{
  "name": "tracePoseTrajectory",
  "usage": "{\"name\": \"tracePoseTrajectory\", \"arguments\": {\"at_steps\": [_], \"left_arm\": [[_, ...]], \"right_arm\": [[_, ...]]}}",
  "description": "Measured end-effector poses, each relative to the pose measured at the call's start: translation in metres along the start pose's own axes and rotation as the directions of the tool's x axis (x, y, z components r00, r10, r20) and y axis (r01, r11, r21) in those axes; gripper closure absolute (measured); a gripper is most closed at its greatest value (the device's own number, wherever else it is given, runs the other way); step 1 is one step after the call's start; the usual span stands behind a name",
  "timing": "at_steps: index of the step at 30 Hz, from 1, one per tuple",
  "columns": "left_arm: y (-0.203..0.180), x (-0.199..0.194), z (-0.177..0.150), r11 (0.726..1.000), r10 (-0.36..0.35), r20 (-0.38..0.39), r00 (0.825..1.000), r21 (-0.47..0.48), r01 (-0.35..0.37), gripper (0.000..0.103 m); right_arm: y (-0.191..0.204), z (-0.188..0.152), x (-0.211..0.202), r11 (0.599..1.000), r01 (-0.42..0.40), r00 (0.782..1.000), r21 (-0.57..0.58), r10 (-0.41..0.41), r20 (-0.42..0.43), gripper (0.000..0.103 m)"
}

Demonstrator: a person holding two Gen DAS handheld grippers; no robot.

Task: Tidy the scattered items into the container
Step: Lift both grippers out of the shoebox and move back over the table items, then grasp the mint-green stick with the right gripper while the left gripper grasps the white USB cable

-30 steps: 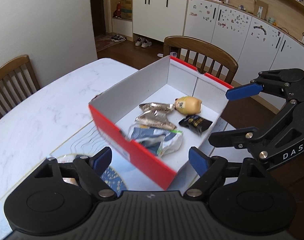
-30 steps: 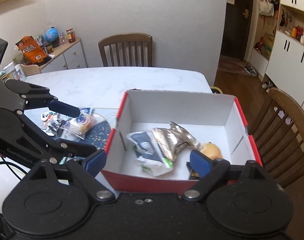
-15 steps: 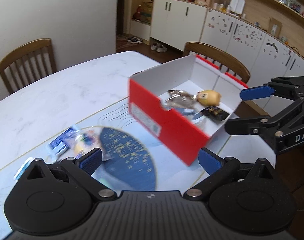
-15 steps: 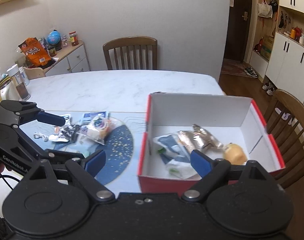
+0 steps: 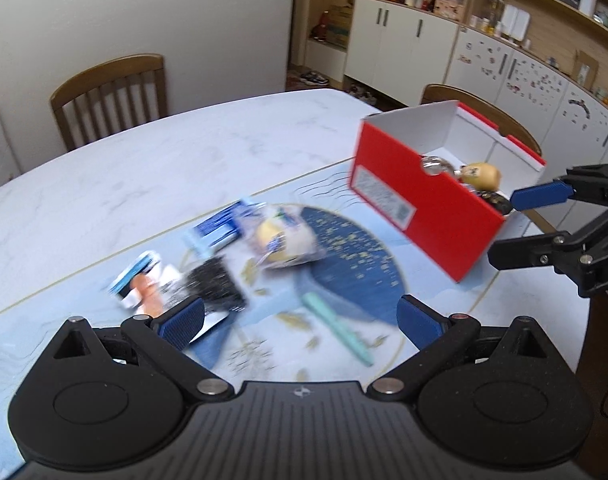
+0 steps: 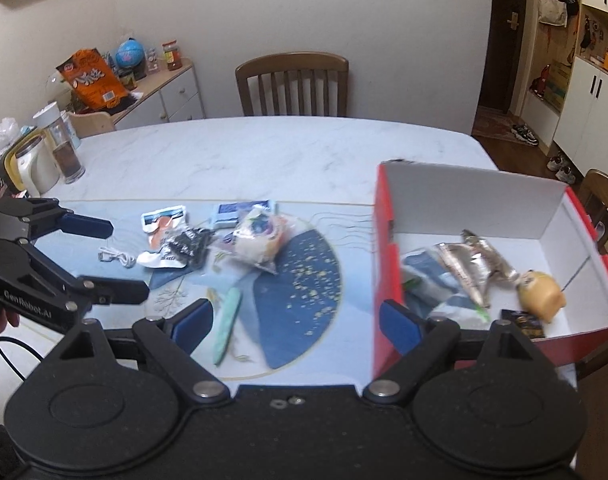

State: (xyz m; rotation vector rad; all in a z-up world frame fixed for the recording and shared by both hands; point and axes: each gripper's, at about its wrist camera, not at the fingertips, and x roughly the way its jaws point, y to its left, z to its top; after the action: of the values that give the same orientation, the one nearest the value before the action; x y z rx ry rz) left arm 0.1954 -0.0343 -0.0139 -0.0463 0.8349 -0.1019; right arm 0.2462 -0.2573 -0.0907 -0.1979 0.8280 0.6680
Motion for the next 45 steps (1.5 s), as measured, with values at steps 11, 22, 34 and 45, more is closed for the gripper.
{"name": "tracePoseTrajectory", "arguments": {"at_steps": [11, 22, 34, 45], "left_arm": [[0.058, -0.006, -0.028, 0.996, 0.067, -0.003, 0.998, -0.065, -0.067, 0.000], [0.108, 0.011, -0.056, 0.964, 0.201, -0.044, 0.979, -0.167, -0.205, 0.000], [0.127, 0.039, -0.065, 0.945, 0.255, -0.074, 0.964, -0.192, -0.264, 0.000], [0.135, 0.059, -0.074, 0.935, 0.281, -0.103, 0.954, -0.193, -0.296, 0.000]], "right_arm": [[0.048, 0.000, 0.032, 1.000, -0.001, 1.000, -0.004, 0.001, -0.015, 0.016], [0.071, -0.010, 0.069, 1.000, 0.023, 0.998, 0.011, -0.023, -0.063, 0.021], [0.073, -0.019, 0.109, 0.998, 0.052, 0.989, 0.020, -0.049, -0.139, 0.027], [0.072, -0.023, 0.133, 0.998, 0.061, 0.980, 0.015, -0.057, -0.192, 0.037]]}}
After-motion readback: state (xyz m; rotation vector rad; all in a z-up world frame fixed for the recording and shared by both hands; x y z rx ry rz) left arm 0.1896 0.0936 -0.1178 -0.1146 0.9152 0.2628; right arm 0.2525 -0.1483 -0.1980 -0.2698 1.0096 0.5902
